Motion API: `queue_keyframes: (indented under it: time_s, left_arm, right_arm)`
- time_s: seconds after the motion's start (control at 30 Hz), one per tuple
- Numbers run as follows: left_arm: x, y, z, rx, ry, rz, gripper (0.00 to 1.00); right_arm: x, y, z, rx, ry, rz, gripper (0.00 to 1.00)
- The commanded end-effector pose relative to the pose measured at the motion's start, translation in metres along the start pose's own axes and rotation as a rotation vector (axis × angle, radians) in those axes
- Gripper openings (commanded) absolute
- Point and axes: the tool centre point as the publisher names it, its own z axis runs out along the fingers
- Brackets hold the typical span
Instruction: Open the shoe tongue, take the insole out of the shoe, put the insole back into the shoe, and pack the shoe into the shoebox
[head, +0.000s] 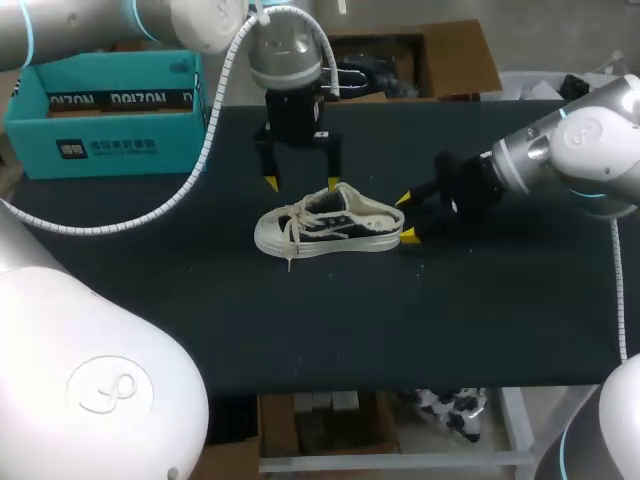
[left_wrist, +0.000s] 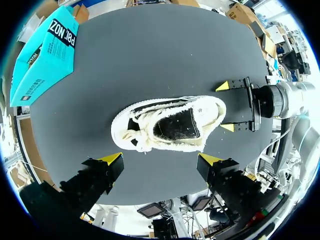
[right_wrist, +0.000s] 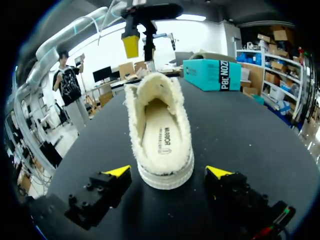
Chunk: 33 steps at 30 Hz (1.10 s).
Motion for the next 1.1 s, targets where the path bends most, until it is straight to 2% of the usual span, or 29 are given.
queue_keyframes:
  time_s: [0.03, 0.3, 0.8, 0.97, 1.0, 1.03, 1.1]
  left_arm:
    - [0.005, -0.007, 0.006, -0.012, -0.011, 0.0, 1.0]
    - [0.008, -0.009, 0.012, -0.027, -0.007, 0.004, 1.0]
    - [0.012, -0.013, 0.021, -0.031, -0.021, -0.011, 1.0]
    - [0.018, -0.01, 0.021, -0.005, -0.024, -0.021, 1.0]
    - [0.02, -0.008, 0.02, -0.001, -0.024, -0.017, 1.0]
    - [0.022, -0.006, 0.02, 0.008, -0.028, -0.014, 1.0]
    - [0.025, -0.004, 0.019, 0.021, -0.035, -0.008, 1.0]
  right_arm:
    - [0.003, -0.001, 0.009, -0.015, -0.014, -0.005, 1.0]
    - [0.005, 0.001, 0.023, -0.065, -0.047, -0.016, 1.0]
    - [0.002, 0.008, 0.039, -0.122, -0.024, -0.03, 1.0]
    - [0.001, 0.008, 0.042, -0.133, -0.017, -0.038, 0.98]
    - [0.001, 0.008, 0.042, -0.133, -0.02, -0.038, 0.13]
    - [0.0, 0.008, 0.042, -0.132, -0.021, -0.038, 0.0]
    - [0.0, 0.007, 0.042, -0.134, -0.026, -0.041, 0.0]
